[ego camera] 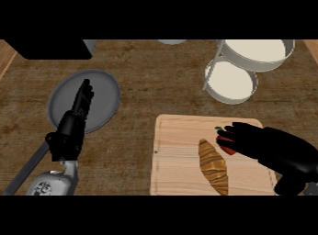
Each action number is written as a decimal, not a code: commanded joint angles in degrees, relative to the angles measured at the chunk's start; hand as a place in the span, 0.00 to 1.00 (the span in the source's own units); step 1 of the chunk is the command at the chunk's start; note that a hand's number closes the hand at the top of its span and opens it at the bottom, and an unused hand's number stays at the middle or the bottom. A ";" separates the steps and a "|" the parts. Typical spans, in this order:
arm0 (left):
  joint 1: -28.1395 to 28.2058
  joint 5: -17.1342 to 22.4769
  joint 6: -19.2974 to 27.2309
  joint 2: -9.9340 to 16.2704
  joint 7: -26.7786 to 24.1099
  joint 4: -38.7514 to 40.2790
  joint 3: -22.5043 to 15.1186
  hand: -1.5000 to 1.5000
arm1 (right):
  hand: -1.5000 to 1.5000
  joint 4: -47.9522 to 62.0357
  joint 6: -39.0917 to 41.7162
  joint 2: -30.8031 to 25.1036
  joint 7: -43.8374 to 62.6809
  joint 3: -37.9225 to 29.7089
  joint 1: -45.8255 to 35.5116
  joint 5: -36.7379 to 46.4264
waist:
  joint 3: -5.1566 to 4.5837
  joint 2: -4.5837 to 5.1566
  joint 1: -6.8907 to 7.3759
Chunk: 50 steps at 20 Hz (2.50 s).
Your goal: Pick the croissant from the cutting board and place it in the tiered basket
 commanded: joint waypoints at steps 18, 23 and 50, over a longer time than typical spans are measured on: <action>1.43 -1.77 -3.67 -0.53 1.02 -3.00 2.78 0.50 | 0.00 5.75 2.57 10.37 2.18 5.26 -3.23 8.50 | -0.01 -0.02 0.06; -1.37 -2.79 -1.76 -3.23 0.55 1.05 2.94 0.50 | 0.00 2.70 2.61 8.70 0.28 4.08 1.09 8.65 | -0.01 -0.03 -0.18; -1.83 -5.14 -2.11 -4.79 1.09 0.57 3.44 0.50 | 1.00 17.95 -23.88 17.98 -5.94 6.78 3.05 18.27 | 0.00 -0.01 -0.11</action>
